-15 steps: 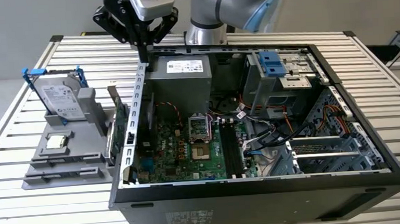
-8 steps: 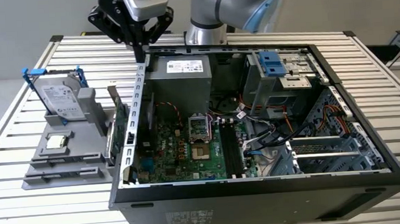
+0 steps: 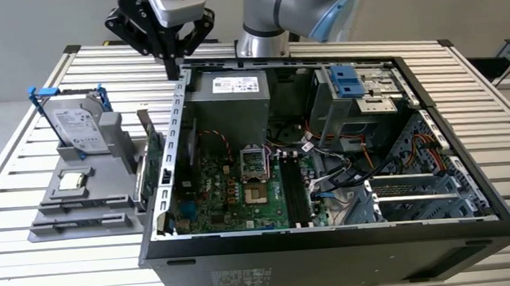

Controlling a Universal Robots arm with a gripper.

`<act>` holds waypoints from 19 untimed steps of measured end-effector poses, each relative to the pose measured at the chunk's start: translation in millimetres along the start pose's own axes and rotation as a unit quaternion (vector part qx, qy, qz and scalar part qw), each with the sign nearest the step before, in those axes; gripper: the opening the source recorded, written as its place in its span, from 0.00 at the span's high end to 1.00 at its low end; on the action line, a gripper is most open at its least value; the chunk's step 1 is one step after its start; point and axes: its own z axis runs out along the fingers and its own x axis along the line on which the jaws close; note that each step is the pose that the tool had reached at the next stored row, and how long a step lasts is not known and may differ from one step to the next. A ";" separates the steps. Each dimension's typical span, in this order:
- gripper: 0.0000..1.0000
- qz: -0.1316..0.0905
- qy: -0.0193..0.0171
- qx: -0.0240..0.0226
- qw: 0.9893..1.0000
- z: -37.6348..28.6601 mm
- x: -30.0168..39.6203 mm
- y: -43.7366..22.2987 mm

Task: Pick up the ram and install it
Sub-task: 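Reach for the ram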

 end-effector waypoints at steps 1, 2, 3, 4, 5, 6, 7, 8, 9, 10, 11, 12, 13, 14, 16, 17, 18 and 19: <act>1.00 0.000 0.000 0.000 1.000 0.0 0.9 -0.1; 1.00 0.000 0.000 0.000 1.000 0.0 1.8 -0.1; 1.00 -0.001 0.001 0.000 1.000 0.0 2.7 -0.2; 1.00 -0.001 0.001 0.000 1.000 -0.1 3.6 -0.3; 1.00 -0.001 0.001 0.000 1.000 -0.1 4.5 -0.3; 1.00 -0.001 0.001 0.000 1.000 -0.1 5.4 -0.4; 1.00 -0.001 0.001 0.000 1.000 -0.1 6.1 -0.4; 1.00 -0.001 0.001 0.000 1.000 0.0 6.8 -0.5; 1.00 -0.001 0.001 0.000 1.000 0.0 7.6 -0.5; 1.00 -0.001 0.001 0.000 1.000 0.1 8.2 -0.6; 1.00 -0.002 0.001 0.000 1.000 0.2 8.9 -0.6; 1.00 -0.002 0.001 0.000 1.000 0.3 9.5 -0.7; 1.00 -0.002 0.001 0.000 1.000 0.4 10.1 -0.7; 1.00 -0.002 0.001 0.000 1.000 0.5 10.9 -0.8; 1.00 -0.002 0.001 0.000 1.000 0.7 12.5 -0.9; 1.00 -0.002 0.001 0.000 1.000 0.8 13.3 -1.0; 1.00 -0.002 0.001 0.000 1.000 1.0 14.0 -1.0; 1.00 -0.002 0.001 0.000 1.000 1.1 14.8 -1.1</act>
